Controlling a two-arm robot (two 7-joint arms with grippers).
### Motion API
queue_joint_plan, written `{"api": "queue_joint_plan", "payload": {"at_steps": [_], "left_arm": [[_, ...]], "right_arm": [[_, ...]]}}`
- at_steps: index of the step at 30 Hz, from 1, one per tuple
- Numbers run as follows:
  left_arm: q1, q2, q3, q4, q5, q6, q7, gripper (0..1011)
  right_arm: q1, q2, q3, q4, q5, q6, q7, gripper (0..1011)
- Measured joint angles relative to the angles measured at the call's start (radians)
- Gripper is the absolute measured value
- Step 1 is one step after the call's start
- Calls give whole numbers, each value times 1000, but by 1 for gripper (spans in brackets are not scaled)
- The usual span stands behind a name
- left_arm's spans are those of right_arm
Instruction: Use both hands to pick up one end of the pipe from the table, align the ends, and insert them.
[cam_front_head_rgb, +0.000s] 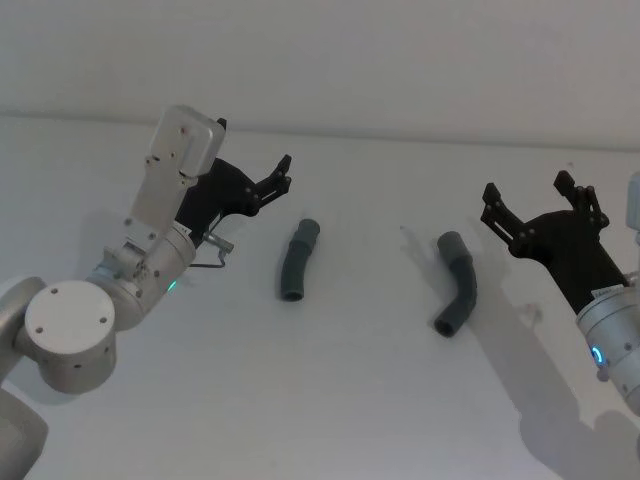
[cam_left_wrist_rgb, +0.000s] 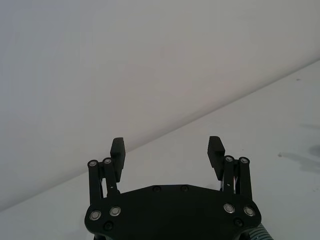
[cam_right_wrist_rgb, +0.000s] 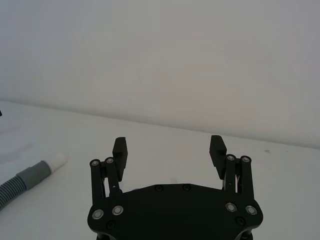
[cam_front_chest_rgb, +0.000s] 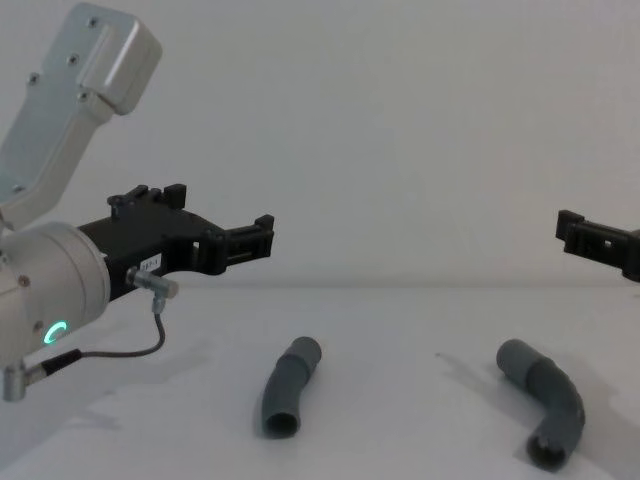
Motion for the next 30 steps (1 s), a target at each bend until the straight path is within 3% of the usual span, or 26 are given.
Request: {"api": "queue_joint_plan", "payload": {"at_steps": [30], "left_arm": [[0,0,0,0,0,0,0,1004]], "right_arm": [[0,0,0,0,0,0,0,1002]]}}
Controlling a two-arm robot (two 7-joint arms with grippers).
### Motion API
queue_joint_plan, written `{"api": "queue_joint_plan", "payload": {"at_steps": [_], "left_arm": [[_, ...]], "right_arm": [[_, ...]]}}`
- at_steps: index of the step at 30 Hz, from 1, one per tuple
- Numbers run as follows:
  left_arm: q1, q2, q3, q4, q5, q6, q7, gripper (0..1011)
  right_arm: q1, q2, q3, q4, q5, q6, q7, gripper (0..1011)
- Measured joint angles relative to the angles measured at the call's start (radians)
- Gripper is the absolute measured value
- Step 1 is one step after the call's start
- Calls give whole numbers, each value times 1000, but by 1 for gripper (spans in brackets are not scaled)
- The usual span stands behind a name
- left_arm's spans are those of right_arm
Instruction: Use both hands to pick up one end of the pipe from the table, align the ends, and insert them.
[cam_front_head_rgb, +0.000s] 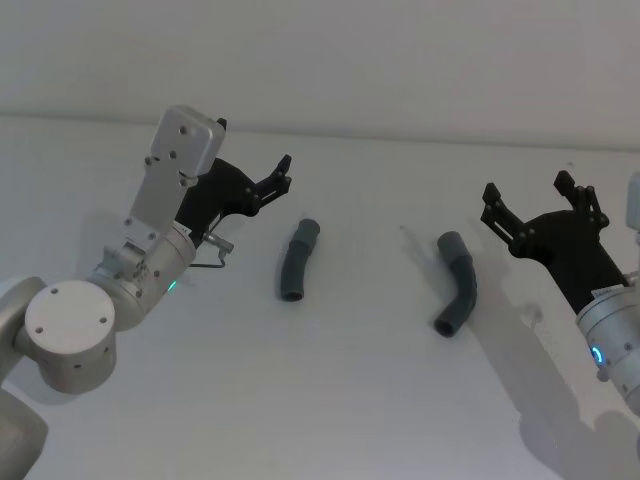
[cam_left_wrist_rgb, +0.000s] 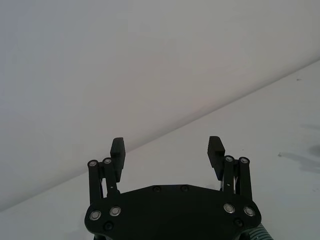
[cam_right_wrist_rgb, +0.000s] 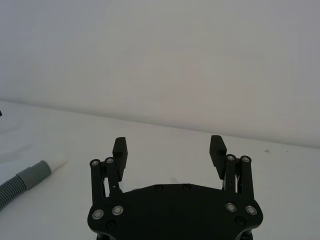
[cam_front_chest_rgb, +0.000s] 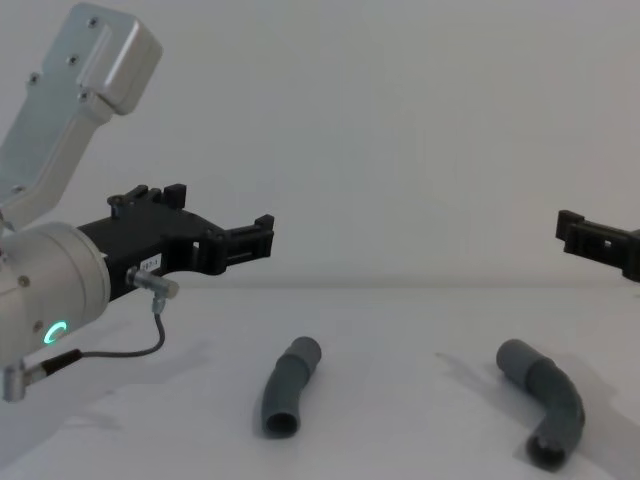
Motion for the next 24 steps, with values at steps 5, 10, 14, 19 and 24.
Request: {"api": "queue_joint_plan", "payload": {"at_steps": [5,10,14,19,24], "left_arm": [[0,0,0,0,0,0,0,1004],[0,0,0,0,0,0,0,1004],[0,0,0,0,0,0,0,1004],[0,0,0,0,0,0,0,1004],[0,0,0,0,0,0,0,1004]], "right_arm": [[0,0,0,0,0,0,0,1002],[0,0,0,0,0,0,0,1002],[0,0,0,0,0,0,0,1002],[0,0,0,0,0,0,0,1002],[0,0,0,0,0,0,0,1002]]}}
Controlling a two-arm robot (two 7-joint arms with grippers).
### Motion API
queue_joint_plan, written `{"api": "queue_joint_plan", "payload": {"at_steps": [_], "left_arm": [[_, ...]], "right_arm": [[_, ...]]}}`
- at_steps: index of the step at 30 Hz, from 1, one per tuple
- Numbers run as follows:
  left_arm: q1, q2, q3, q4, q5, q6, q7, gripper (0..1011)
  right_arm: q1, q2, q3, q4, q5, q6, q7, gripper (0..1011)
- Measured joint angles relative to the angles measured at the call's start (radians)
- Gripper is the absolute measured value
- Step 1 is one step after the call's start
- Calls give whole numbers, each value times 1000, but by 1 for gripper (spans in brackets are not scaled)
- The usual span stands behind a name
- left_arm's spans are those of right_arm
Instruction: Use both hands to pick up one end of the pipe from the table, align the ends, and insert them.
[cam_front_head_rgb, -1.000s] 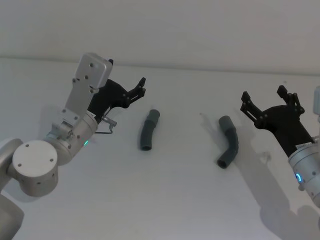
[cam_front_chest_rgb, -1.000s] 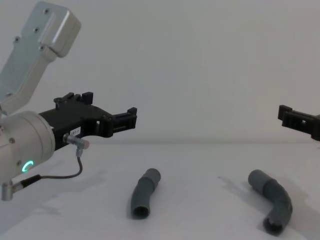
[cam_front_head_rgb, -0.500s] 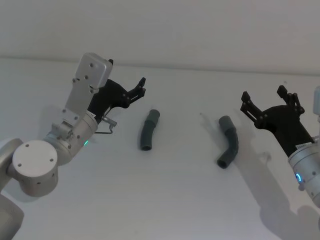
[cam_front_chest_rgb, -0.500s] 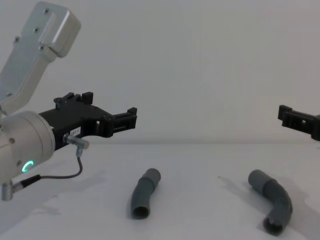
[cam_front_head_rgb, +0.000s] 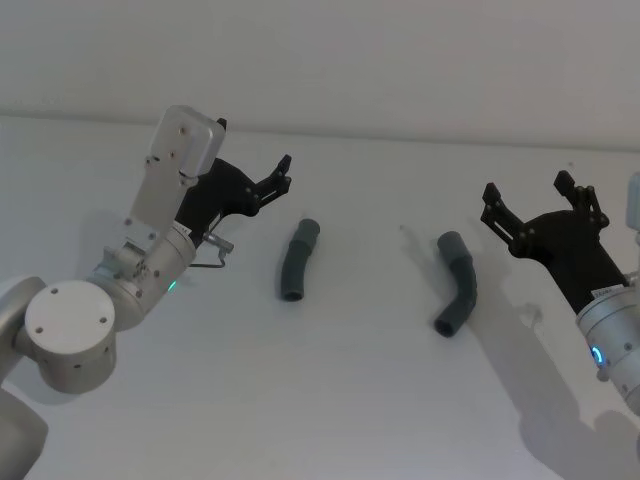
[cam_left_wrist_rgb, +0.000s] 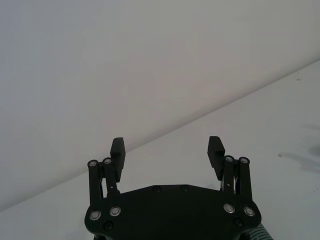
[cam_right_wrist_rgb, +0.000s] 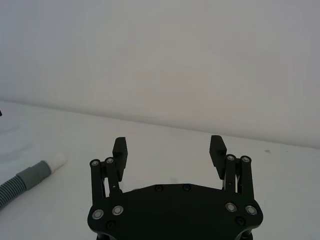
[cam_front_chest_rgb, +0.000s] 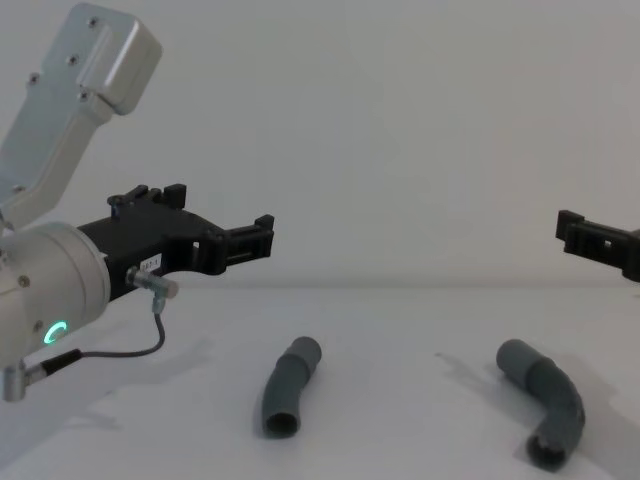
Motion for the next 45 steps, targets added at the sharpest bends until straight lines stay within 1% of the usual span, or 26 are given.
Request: {"api": "queue_joint_plan", "payload": {"at_steps": [7,11,18,19,20,21,22,24,25,26,29,30,37,45], "left_arm": [[6,0,0,-8,0,12,0,1004],[16,5,0,-29,0,44,1,1004],[45,20,2,-88,0,142,2,1004],[53,24,4,-105,0,168,3,1004],[55,26,5,-110,0,180,4,1004],[62,31,7,-127,0,211,5,1004],[65,33,8,-135,1,221,5,1004],[72,41,11,-156,4,265,7,1004],[75,44,13,-165,6,277,7,1004],[77,48,15,-178,9,306,8,1004],[81,55,18,-198,13,341,8,1004],[81,59,19,-208,15,365,7,1004],[76,72,20,-232,21,431,-6,1004],[55,79,19,-225,23,458,-36,1004]], "right_arm": [[0,0,0,0,0,0,0,1002],[0,0,0,0,0,0,0,1002],[0,0,0,0,0,0,0,1002],[0,0,0,0,0,0,0,1002],[0,0,0,0,0,0,0,1002],[0,0,0,0,0,0,0,1002],[0,0,0,0,0,0,0,1002],[0,0,0,0,0,0,0,1002],[0,0,0,0,0,0,0,1002],[0,0,0,0,0,0,0,1002],[0,0,0,0,0,0,0,1002],[0,0,0,0,0,0,0,1002],[0,0,0,0,0,0,0,1002],[0,0,0,0,0,0,0,1002]]}}
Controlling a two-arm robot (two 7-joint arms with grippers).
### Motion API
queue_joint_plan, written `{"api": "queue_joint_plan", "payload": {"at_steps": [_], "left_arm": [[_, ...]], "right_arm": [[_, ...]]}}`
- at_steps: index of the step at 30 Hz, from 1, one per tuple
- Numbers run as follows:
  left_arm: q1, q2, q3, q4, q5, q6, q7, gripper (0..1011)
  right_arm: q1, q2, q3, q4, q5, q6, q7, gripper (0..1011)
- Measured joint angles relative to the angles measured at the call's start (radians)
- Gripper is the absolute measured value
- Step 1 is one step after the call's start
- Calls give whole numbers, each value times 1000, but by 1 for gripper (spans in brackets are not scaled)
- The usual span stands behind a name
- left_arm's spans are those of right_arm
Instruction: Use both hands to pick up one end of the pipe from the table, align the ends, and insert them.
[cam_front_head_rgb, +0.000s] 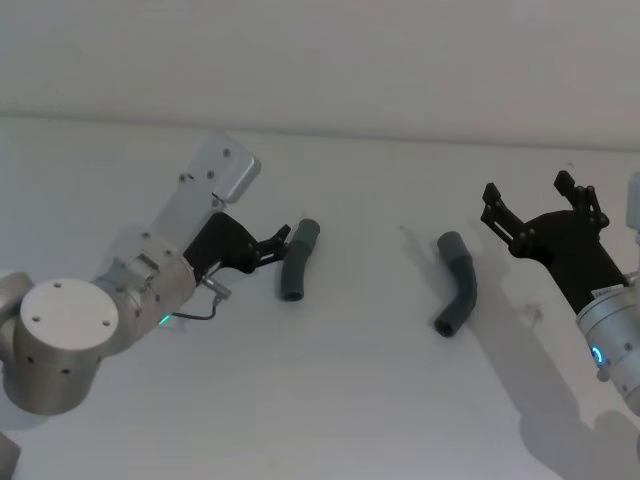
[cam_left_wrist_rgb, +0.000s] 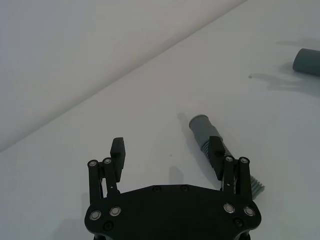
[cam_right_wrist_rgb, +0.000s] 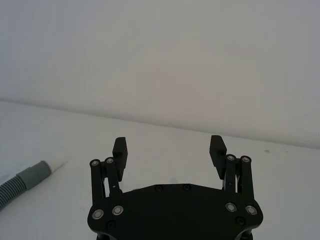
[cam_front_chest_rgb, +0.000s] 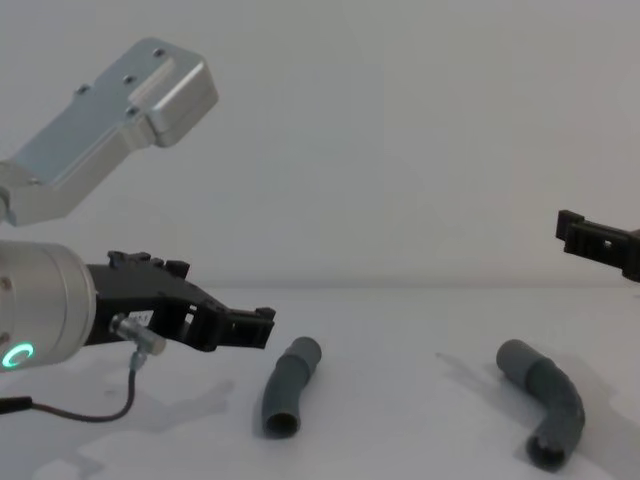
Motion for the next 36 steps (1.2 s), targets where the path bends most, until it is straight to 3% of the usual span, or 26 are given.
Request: {"api": "queue_joint_plan", "payload": {"at_steps": [21,36], "left_arm": [[-42,-26,-28,69,-73,-31,-122,1004],[-49,-37,-36,87,-92,-41,-155,1004]], "right_arm": [[0,0,0,0,0,0,0,1002],[0,0,0,0,0,0,0,1002]]}}
